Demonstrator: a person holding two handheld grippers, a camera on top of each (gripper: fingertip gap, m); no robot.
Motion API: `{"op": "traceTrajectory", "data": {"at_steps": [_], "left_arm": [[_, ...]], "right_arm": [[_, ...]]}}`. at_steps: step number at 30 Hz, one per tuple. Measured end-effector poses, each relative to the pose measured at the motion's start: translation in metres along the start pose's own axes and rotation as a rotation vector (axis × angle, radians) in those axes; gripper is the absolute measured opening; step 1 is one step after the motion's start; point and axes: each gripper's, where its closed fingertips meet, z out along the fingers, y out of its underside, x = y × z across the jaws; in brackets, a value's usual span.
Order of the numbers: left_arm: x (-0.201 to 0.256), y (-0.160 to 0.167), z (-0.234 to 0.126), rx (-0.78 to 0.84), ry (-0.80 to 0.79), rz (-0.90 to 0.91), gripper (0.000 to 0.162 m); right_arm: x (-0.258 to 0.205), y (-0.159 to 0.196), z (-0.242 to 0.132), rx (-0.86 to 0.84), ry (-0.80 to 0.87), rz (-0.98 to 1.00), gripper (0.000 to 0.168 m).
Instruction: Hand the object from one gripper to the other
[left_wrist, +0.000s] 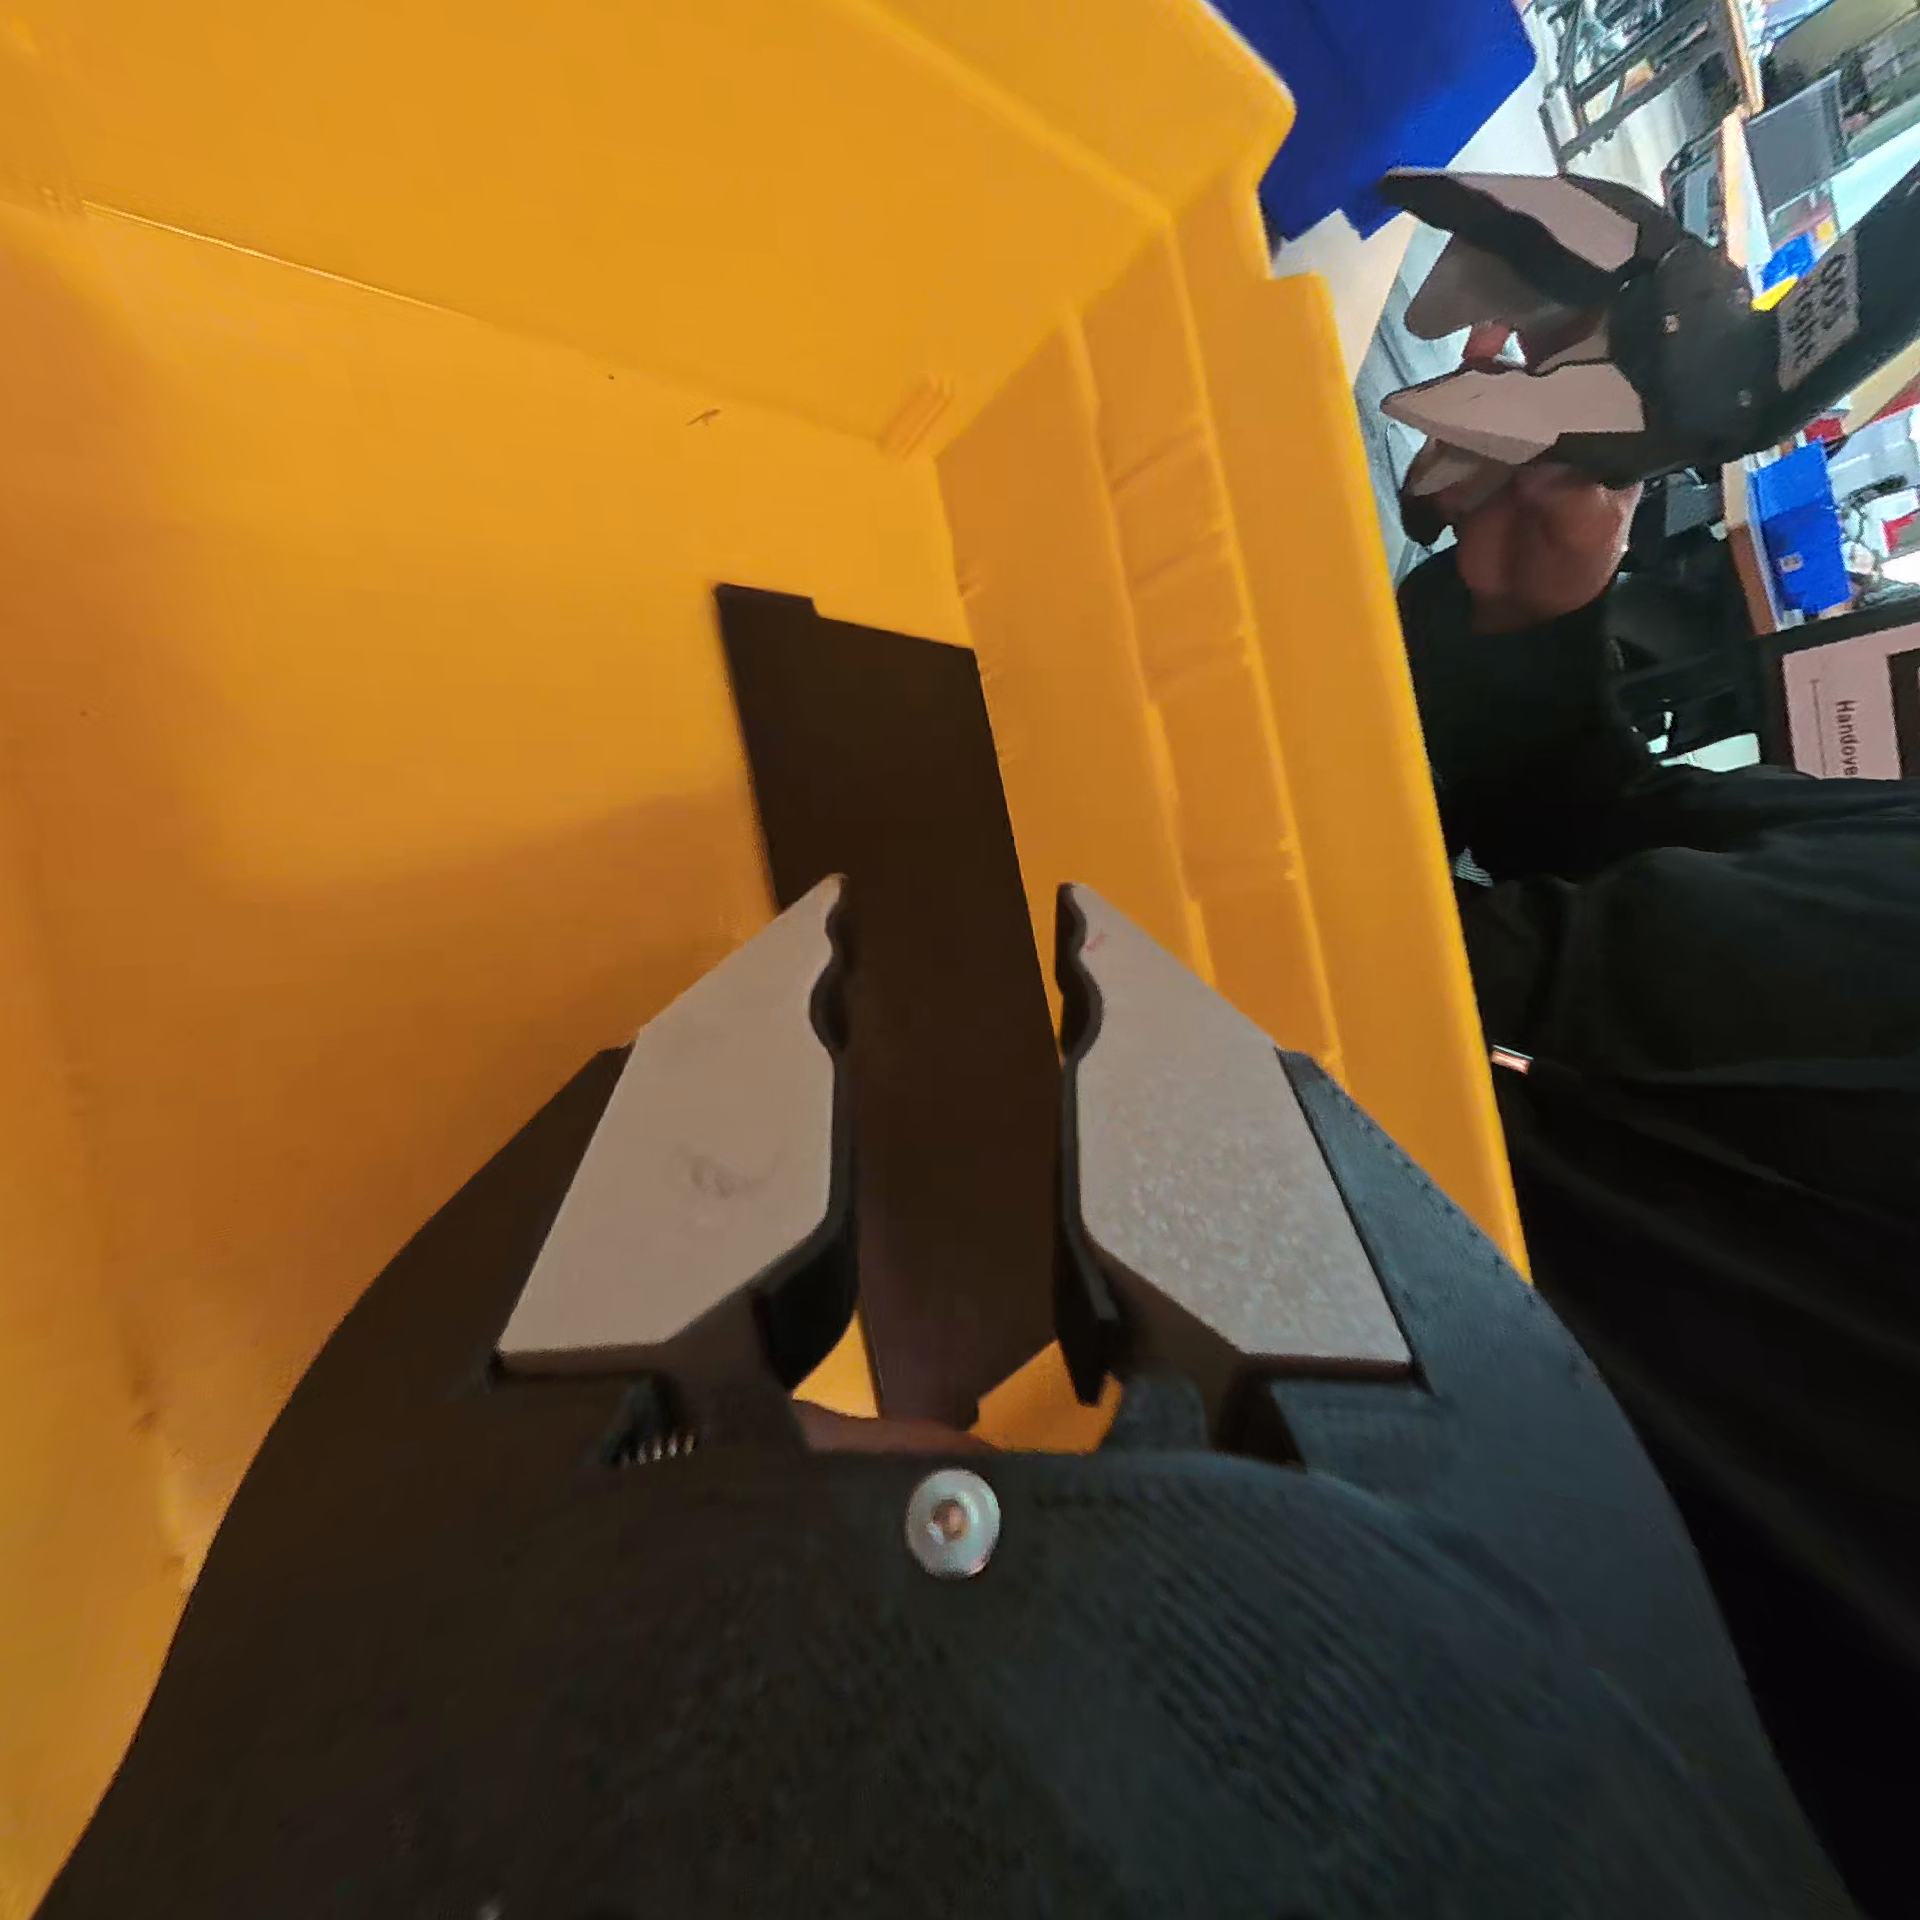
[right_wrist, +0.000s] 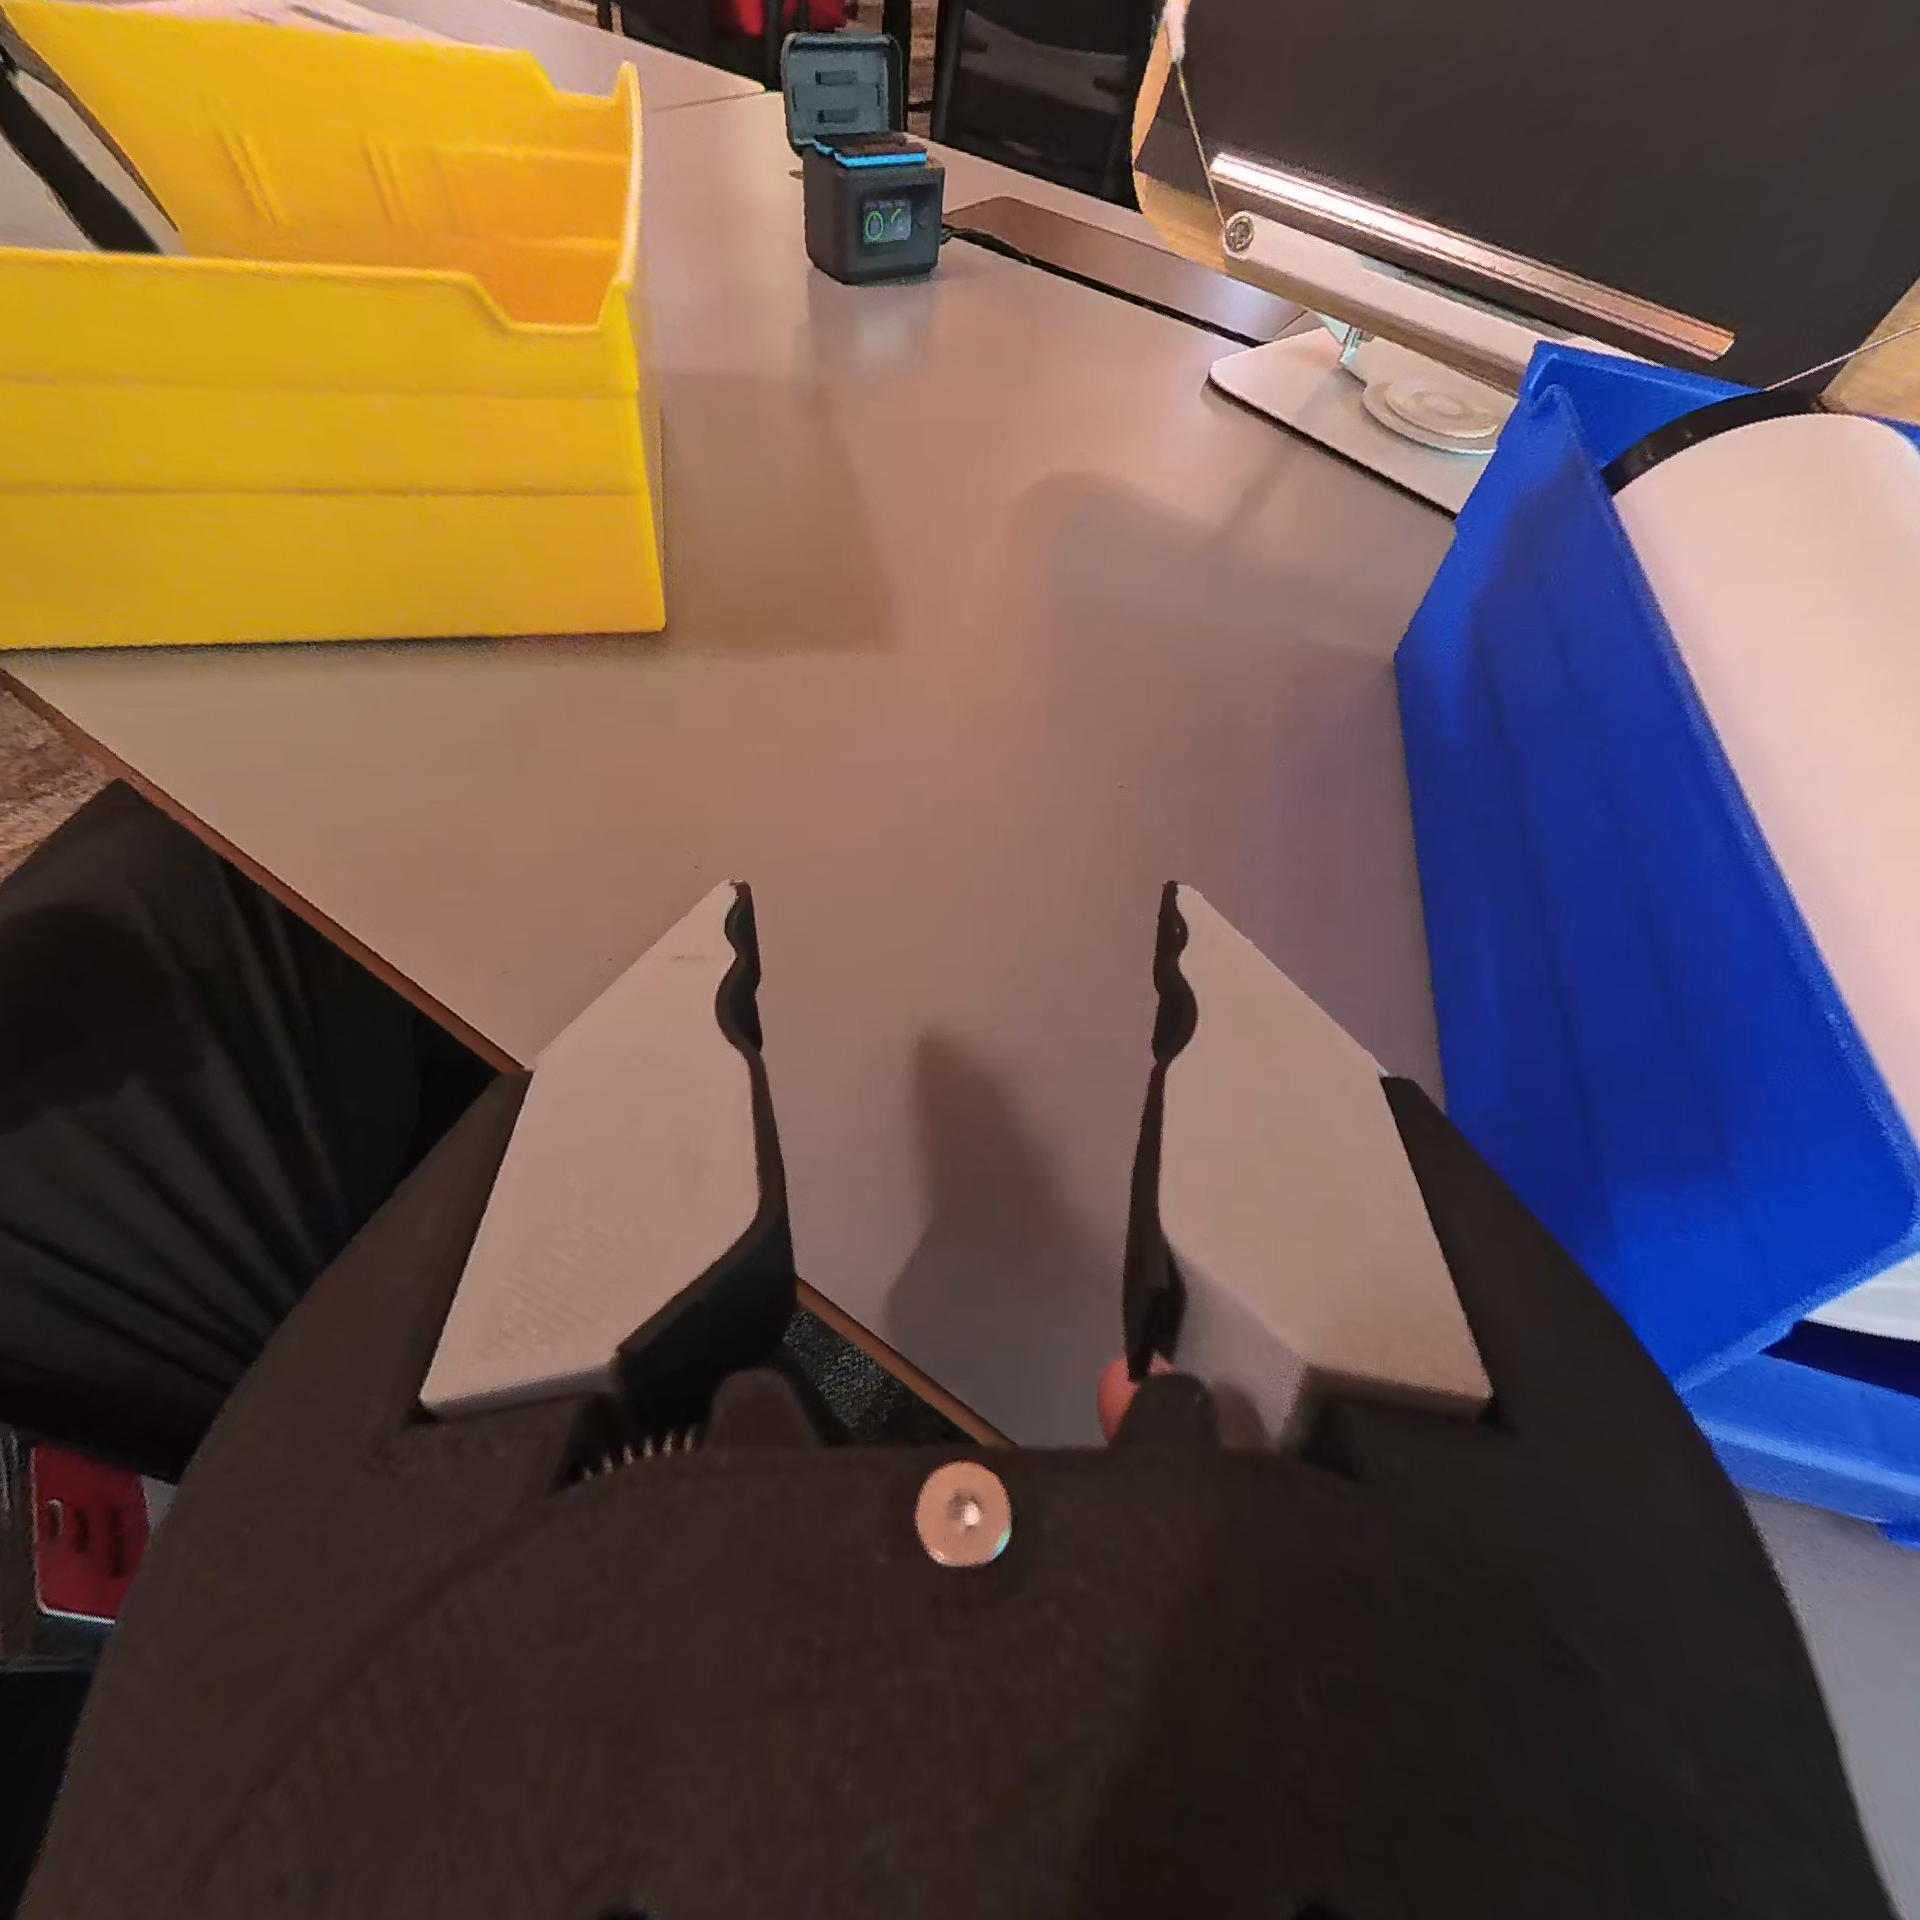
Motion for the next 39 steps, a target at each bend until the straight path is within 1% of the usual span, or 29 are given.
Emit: {"op": "traceTrajectory", "data": {"at_steps": [2, 5, 8, 9, 10, 13, 17, 18, 20, 23, 26, 30, 33, 39], "left_arm": [[-0.003, 0.003, 0.003, -0.028, -0.017, 0.000, 0.035], [-0.018, 0.005, 0.008, -0.071, -0.136, 0.054, 0.044], [-0.033, 0.000, 0.018, -0.081, -0.271, 0.166, 0.051], [-0.038, -0.004, 0.023, -0.079, -0.310, 0.196, 0.051], [-0.039, -0.008, 0.028, -0.080, -0.325, 0.221, 0.047], [-0.032, -0.017, 0.041, -0.104, -0.272, 0.243, 0.052], [-0.037, -0.029, 0.047, -0.118, -0.237, 0.267, 0.047], [-0.037, -0.031, 0.049, -0.124, -0.215, 0.281, 0.045], [-0.035, -0.030, 0.052, -0.150, -0.164, 0.346, 0.035], [-0.040, -0.032, 0.053, -0.162, -0.161, 0.464, 0.024], [-0.037, -0.033, 0.055, -0.156, -0.108, 0.445, 0.031], [-0.042, -0.038, 0.055, -0.129, -0.099, 0.445, 0.024], [-0.043, -0.045, 0.057, -0.093, -0.099, 0.446, 0.027], [-0.040, -0.042, 0.060, -0.084, -0.086, 0.476, 0.024]], "right_arm": [[0.000, 0.000, 0.000, 0.001, -0.005, 0.007, 0.075], [-0.001, 0.002, 0.000, -0.004, -0.006, 0.003, 0.074], [-0.001, 0.005, 0.001, -0.010, -0.006, 0.001, 0.074], [-0.002, 0.005, 0.002, -0.011, -0.010, 0.006, 0.074], [-0.003, 0.006, 0.003, -0.011, -0.019, 0.012, 0.074], [-0.020, 0.003, 0.006, -0.003, -0.078, 0.019, 0.075], [-0.043, 0.001, 0.015, -0.021, -0.119, -0.050, 0.079], [-0.047, 0.001, 0.017, -0.025, -0.125, -0.062, 0.079], [-0.054, -0.001, 0.020, -0.021, -0.143, -0.065, 0.079], [-0.061, -0.004, 0.026, -0.012, -0.168, -0.050, 0.078], [-0.064, 0.001, 0.033, -0.025, -0.178, -0.046, 0.078], [-0.062, 0.005, 0.036, -0.040, -0.175, -0.049, 0.077], [-0.057, 0.006, 0.036, -0.038, -0.171, -0.039, 0.077], [-0.051, 0.006, 0.034, -0.031, -0.162, -0.031, 0.076]]}}
